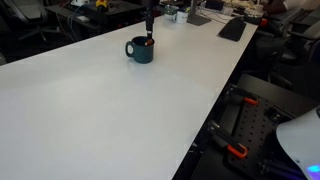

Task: Take the marker from the cup and place it on the table

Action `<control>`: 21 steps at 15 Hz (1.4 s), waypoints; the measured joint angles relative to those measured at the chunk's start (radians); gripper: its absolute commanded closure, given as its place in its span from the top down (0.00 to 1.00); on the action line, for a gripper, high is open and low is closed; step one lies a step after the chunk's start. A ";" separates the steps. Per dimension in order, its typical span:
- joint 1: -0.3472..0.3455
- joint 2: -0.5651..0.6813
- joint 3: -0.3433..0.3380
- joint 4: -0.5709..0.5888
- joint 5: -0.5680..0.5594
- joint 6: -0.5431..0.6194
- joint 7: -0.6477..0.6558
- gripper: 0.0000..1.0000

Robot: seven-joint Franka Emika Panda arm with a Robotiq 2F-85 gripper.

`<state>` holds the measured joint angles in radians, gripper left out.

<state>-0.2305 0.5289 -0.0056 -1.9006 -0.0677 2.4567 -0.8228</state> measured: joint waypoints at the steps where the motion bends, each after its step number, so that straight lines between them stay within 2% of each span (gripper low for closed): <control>1: 0.000 0.000 0.002 0.000 0.000 0.000 0.000 1.00; 9: -0.001 0.000 0.043 0.000 0.023 -0.005 0.000 1.00; 16: -0.003 0.000 0.048 0.000 0.035 -0.033 0.000 1.00; 17: -0.004 -0.001 0.048 0.000 0.041 -0.042 0.000 0.93; 18: -0.005 -0.001 0.049 0.000 0.047 -0.050 -0.001 0.78; 19: -0.005 -0.002 0.049 0.000 0.051 -0.053 -0.002 0.80; 21: -0.005 -0.005 0.051 -0.002 0.052 -0.055 -0.002 0.61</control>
<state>-0.2352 0.5243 0.0449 -1.9029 -0.0153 2.4020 -0.8243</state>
